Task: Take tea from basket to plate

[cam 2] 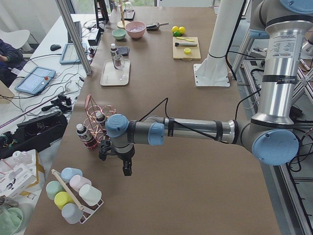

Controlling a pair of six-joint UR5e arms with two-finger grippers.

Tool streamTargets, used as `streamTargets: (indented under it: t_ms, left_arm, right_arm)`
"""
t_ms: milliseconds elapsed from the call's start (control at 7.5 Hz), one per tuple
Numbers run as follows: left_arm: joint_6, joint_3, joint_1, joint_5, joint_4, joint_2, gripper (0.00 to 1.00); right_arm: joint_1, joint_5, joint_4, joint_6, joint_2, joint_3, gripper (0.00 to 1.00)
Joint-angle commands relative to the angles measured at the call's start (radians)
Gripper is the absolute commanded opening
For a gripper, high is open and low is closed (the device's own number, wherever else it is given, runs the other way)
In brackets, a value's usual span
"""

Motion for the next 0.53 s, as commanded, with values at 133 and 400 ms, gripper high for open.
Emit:
streamTargets:
  t_ms: [133,400]
  left_arm:
    - [0.001,0.008,0.000,-0.003,0.000,0.000,0.97]
    - [0.001,0.016,-0.001,-0.004,0.000,0.000,0.97]
  right_arm:
    - [0.000,-0.002,0.000,0.000,0.000,-0.001,1.00]
    - [0.000,-0.002,0.000,0.000,0.000,0.002,1.00]
